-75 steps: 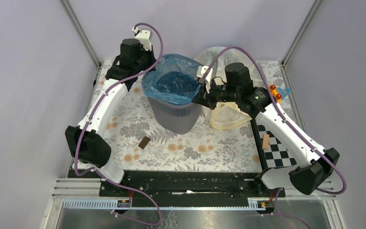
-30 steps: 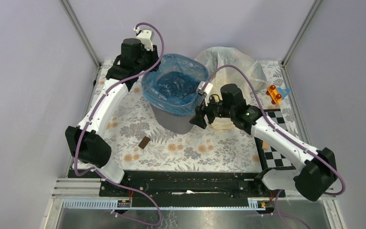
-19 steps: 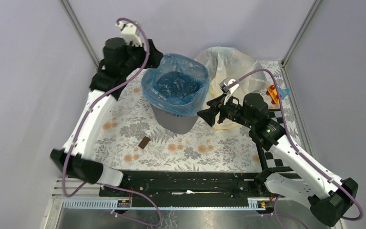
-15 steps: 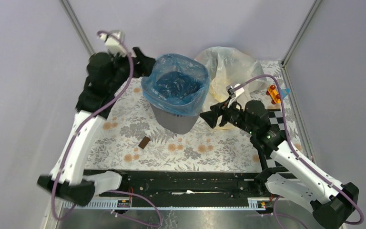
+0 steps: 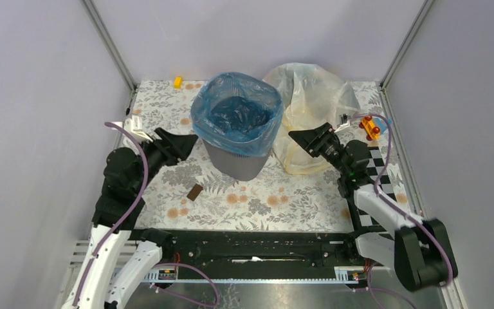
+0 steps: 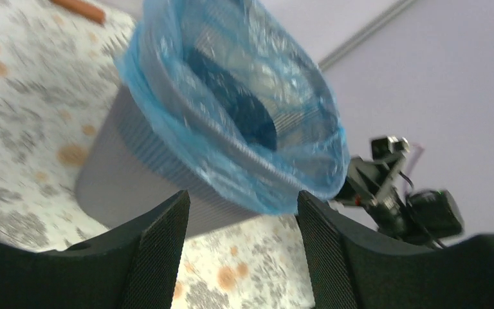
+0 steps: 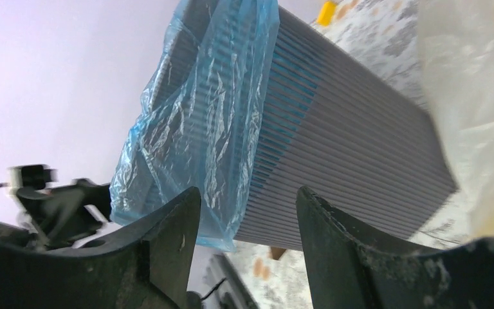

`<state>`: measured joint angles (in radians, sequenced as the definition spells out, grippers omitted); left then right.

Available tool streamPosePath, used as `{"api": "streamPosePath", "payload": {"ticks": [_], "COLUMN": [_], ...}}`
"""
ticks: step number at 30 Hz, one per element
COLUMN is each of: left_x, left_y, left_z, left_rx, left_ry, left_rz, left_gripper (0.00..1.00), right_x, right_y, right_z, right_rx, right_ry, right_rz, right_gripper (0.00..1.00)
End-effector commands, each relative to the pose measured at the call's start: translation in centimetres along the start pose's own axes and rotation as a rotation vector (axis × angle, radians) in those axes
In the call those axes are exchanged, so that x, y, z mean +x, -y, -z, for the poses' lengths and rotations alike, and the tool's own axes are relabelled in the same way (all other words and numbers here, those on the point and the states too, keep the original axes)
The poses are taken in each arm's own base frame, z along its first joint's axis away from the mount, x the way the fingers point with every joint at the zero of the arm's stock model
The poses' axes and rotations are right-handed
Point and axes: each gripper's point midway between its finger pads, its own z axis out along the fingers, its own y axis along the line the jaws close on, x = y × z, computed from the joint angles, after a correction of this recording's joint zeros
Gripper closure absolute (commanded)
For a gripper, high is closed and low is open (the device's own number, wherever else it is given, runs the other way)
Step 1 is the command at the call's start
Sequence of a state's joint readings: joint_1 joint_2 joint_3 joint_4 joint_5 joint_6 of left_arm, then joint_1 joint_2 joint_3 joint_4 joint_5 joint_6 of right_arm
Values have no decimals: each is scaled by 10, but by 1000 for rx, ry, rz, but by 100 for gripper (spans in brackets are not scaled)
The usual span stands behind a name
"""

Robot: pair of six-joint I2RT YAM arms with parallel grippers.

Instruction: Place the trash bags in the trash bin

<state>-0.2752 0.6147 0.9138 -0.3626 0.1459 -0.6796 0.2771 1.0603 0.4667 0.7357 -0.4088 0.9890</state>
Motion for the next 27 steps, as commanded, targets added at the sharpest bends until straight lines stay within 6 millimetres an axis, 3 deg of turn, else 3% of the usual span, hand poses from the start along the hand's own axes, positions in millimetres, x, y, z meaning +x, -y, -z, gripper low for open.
{"api": "streamPosePath", "payload": {"ticks": [1,7,27], "left_x": [26,41,50], "left_y": [23,15,-3], "left_z": [5,7,-15], "left_rx": [175,200,164], "left_ry": [-64,-57,-44], "left_rz": [166,232,274], "left_gripper": [35,41,48], "right_x": [-10,-8,-6], "right_y": [-67,-57,-11], "right_z": [1,-16,-51], "right_rx": [-372,-426,-296], "right_ry": [-5,-30,-15], "right_rz": [-97,-130,-149], "right_gripper": [37,50,50]}}
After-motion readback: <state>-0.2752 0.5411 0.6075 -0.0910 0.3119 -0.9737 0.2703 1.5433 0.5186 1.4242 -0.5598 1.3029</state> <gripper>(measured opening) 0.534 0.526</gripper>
